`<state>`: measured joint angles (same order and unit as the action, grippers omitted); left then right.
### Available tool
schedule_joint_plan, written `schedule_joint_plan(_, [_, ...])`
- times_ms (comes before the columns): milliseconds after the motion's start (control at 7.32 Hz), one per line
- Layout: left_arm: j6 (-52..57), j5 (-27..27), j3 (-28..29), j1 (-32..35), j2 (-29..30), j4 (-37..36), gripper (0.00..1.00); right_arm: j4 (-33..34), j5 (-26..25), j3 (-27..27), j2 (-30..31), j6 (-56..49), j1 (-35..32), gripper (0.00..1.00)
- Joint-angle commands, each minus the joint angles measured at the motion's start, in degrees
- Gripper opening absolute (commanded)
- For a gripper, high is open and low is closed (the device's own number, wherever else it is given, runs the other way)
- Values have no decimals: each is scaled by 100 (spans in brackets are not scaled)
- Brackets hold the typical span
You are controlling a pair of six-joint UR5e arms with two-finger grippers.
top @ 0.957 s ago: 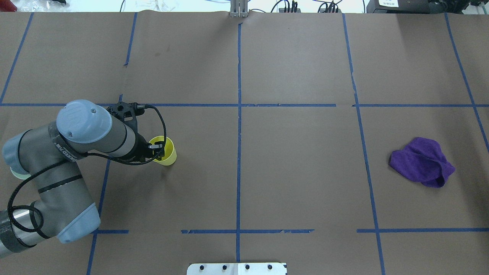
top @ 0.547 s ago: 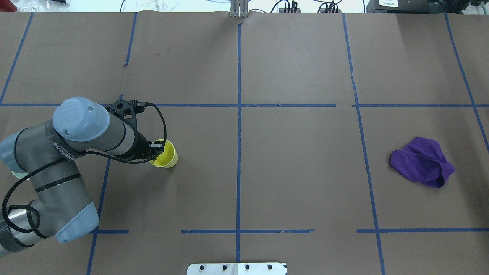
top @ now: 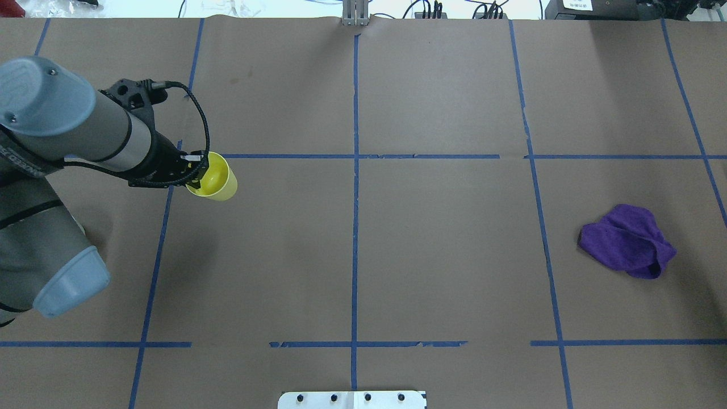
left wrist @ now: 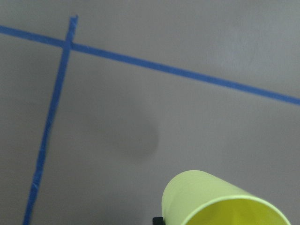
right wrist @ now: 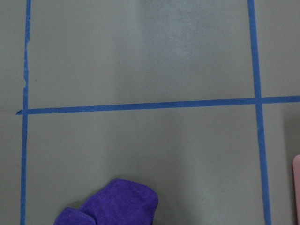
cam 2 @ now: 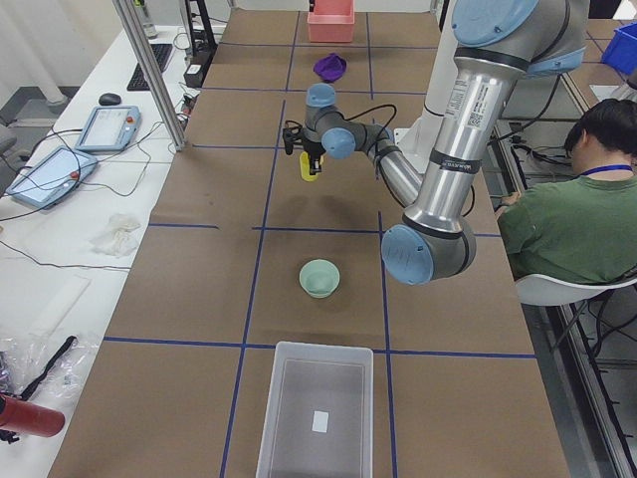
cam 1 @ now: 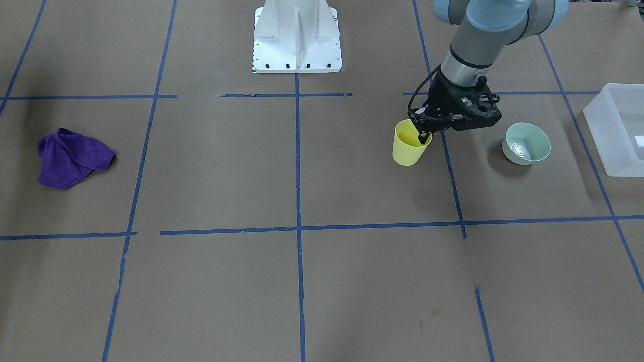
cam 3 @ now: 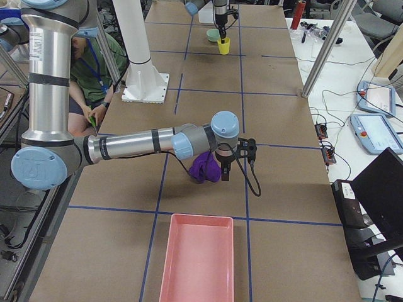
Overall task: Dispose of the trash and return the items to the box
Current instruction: 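Lift the yellow cup with the left gripper while the right gripper reaches the cloth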
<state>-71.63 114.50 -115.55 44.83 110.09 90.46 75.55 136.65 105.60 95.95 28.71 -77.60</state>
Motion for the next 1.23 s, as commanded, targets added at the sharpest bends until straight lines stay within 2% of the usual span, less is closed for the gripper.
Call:
schedule_joint_plan(0, [875,20,-222,638,65,-581,0,-1554,-812,101,510,1527,1224,100])
schedule_joint_plan(410, [2193,29,-205,1307,-92,-669,0,-1693,-1428,75,671,1646,2272,100])
schedule_joint_plan(820, [3756,370,-13,2211,-234,-784,0,-1649,-1597,-4,828,1638,2723,100])
schedule_joint_plan(957, [4458,441,267,2624,-225,-889,0,-1614,-1693,-22,864,1629,2750,55])
schedule_joint_plan(1093, [5117,625,600,2932,-216,-872,0,-1561,-1694,-48,864,1577,2759,1])
